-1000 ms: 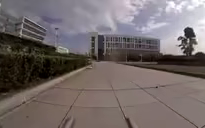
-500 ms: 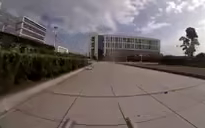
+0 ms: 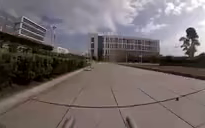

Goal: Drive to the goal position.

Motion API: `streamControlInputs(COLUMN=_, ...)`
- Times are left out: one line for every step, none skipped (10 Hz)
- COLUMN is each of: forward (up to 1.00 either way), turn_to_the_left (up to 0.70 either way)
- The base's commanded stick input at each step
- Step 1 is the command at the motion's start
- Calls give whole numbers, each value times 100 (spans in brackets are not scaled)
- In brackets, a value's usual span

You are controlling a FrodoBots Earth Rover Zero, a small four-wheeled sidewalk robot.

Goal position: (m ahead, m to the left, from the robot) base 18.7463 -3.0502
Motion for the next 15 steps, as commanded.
streamControlInputs(forward=70, turn_to_the_left=0)
streamControlInputs(forward=70, turn_to_the_left=0)
streamControlInputs(forward=70, turn_to_the_left=0)
streamControlInputs(forward=70, turn_to_the_left=0)
streamControlInputs(forward=70, turn_to_the_left=0)
streamControlInputs(forward=70, turn_to_the_left=0)
streamControlInputs(forward=70, turn_to_the_left=0)
streamControlInputs(forward=70, turn_to_the_left=0)
streamControlInputs(forward=70, turn_to_the_left=0)
streamControlInputs(forward=70, turn_to_the_left=0)
streamControlInputs(forward=70, turn_to_the_left=0)
streamControlInputs(forward=70, turn_to_the_left=0)
streamControlInputs(forward=70, turn_to_the_left=0)
streamControlInputs(forward=70, turn_to_the_left=0)
streamControlInputs(forward=70, turn_to_the_left=0)
